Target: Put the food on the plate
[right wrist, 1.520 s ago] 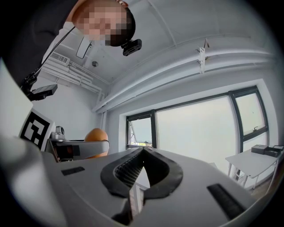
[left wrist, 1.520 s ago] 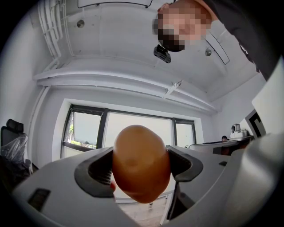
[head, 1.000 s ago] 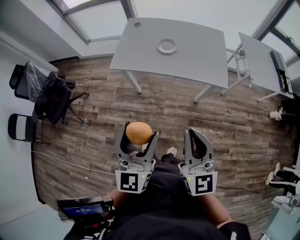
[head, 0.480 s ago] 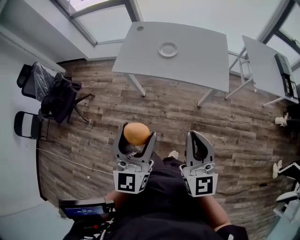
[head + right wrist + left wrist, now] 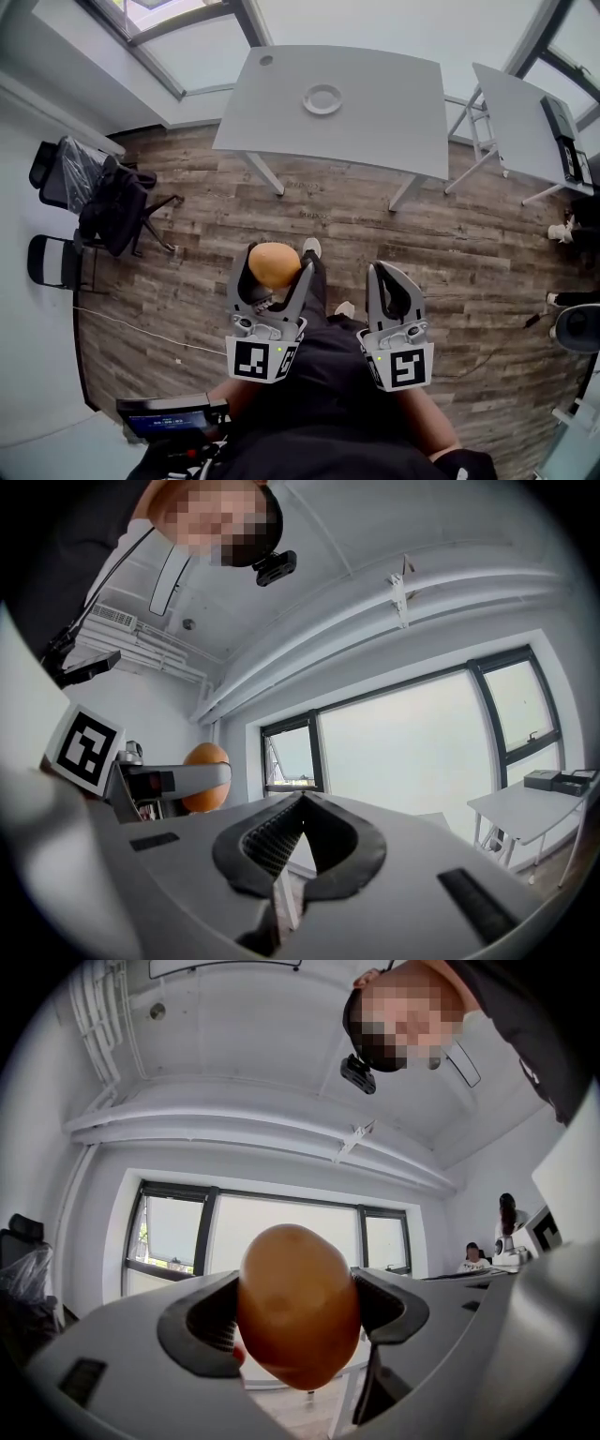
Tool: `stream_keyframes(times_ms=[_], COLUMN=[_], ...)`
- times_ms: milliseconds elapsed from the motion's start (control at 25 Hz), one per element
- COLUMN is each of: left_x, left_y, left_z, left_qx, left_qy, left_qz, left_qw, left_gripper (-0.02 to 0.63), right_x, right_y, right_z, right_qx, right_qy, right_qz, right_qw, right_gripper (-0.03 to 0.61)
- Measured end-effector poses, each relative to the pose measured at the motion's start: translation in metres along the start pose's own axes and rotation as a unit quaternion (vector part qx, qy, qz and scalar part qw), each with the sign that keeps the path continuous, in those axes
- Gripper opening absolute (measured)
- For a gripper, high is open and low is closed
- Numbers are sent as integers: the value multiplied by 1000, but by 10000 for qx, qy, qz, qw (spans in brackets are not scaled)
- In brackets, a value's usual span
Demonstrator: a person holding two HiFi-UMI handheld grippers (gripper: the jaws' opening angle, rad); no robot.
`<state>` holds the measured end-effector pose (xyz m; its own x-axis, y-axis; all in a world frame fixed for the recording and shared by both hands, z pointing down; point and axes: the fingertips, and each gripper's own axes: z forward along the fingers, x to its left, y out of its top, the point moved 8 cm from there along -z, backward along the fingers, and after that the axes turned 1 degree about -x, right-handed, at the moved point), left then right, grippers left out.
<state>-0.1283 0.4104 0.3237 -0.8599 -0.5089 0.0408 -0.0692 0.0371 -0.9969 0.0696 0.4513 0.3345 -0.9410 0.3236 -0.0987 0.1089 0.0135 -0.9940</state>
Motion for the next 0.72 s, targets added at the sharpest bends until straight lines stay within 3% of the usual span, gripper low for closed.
stream_keyframes(times_ms=[360,720], left_x=[5,43], left_y=[-18,-27], left_z=[51,134], left_qx=[26,-23], left_qy=[-472,-707], left_qz=[-172,-256], left_qw=[9987,9972], left_gripper=[344,344], right_x=[-22,-56], right_y=[-14,-5], right_z=[24,114], right_qx=[215,202], right_qy=[-241,-385], right_qz=[5,-200], right_qw=[9995,9989], right_gripper=[-3,-3])
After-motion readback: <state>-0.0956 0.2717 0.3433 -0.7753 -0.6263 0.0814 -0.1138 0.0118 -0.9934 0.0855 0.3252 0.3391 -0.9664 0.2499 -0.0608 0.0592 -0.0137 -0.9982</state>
